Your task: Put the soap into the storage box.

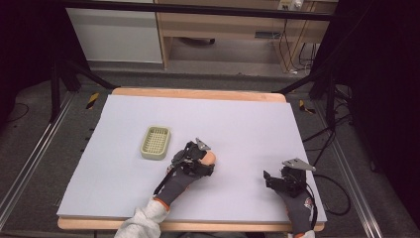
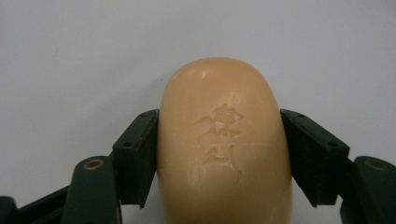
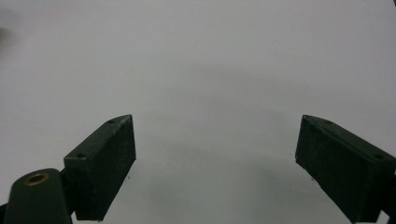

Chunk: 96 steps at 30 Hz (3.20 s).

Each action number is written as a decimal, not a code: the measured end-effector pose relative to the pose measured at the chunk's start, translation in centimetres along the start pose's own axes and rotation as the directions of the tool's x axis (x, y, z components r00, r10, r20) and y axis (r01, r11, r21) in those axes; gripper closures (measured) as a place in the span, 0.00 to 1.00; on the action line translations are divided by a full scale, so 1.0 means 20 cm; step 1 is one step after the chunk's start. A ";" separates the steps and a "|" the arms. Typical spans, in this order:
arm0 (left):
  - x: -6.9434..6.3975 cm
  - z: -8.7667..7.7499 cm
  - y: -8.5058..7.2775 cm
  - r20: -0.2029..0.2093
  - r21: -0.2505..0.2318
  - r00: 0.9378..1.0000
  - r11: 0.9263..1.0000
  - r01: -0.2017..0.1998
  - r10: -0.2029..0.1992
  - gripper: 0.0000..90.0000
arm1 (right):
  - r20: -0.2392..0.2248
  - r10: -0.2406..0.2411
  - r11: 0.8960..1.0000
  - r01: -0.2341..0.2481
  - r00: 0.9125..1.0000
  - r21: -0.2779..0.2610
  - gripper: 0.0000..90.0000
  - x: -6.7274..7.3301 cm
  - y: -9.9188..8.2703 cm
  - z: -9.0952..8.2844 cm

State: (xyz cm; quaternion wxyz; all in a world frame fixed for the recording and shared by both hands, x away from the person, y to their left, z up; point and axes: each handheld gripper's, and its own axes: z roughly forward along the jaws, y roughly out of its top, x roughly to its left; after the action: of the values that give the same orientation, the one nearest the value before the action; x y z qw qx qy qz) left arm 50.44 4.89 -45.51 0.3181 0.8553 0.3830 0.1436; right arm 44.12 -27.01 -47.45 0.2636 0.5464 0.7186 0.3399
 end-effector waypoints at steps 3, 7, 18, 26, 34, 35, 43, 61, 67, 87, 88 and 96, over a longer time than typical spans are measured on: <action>0.02 -0.06 0.00 0.005 -0.010 1.000 1.000 0.005 -0.005 0.35 | 0.001 0.000 1.000 0.000 1.000 0.000 0.14 0.00 0.00 0.00; 0.04 -0.12 -0.01 0.002 -0.027 1.000 1.000 0.006 -0.006 0.35 | 0.002 0.000 1.000 0.000 1.000 0.001 0.14 0.00 0.00 0.00; 0.12 -0.27 -0.06 -0.015 -0.054 1.000 0.998 0.009 -0.010 0.35 | 0.005 0.001 1.000 -0.001 1.000 0.000 0.14 0.00 0.00 0.00; 0.18 -0.32 -0.12 -0.029 -0.068 0.999 0.997 0.033 -0.035 0.35 | 0.003 -0.001 1.000 0.001 1.000 0.002 0.14 0.00 0.00 0.00; 0.23 -0.34 -0.16 -0.044 -0.072 0.996 0.995 0.068 -0.072 0.35 | 0.002 -0.004 1.000 0.004 1.000 -0.001 0.14 0.00 0.00 0.00; 0.24 -0.35 -0.17 -0.050 -0.073 0.996 0.995 0.074 -0.078 0.35 | 0.001 -0.006 1.000 0.006 1.000 0.000 0.14 0.00 0.00 0.00; 0.31 -0.39 -0.18 -0.070 -0.087 0.992 0.991 0.102 -0.109 0.35 | 0.000 -0.008 1.000 0.008 1.000 -0.010 0.14 -0.01 0.00 -0.01; 0.48 -0.47 -0.20 -0.128 -0.134 0.974 0.976 0.170 -0.187 0.35 | -0.004 -0.005 1.000 0.005 1.000 -0.008 0.14 0.00 0.00 -0.01; 0.52 -0.47 -0.19 -0.137 -0.137 0.970 0.974 0.181 -0.200 0.35 | -0.004 -0.005 1.000 0.005 1.000 -0.008 0.14 0.00 0.00 -0.01; 0.64 -0.43 -0.15 -0.170 -0.149 0.956 0.965 0.214 -0.239 0.35 | -0.001 -0.010 1.000 0.010 1.000 0.003 0.14 0.01 0.01 0.01; 0.64 -0.43 -0.15 -0.170 -0.149 0.956 0.965 0.214 -0.239 0.35 | -0.001 -0.010 1.000 0.010 1.000 0.003 0.14 0.01 0.01 0.01; 0.67 -0.38 -0.12 -0.179 -0.149 0.953 0.964 0.221 -0.246 0.35 | 0.001 -0.005 1.000 0.005 1.000 0.004 0.14 0.01 0.00 0.01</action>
State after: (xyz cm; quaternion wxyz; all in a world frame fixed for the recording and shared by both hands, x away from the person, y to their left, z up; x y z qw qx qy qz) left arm 54.34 19.38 -41.21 0.3473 0.7636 0.5011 0.2127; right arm 44.27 -26.80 -47.49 0.2637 0.5453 0.7206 0.3373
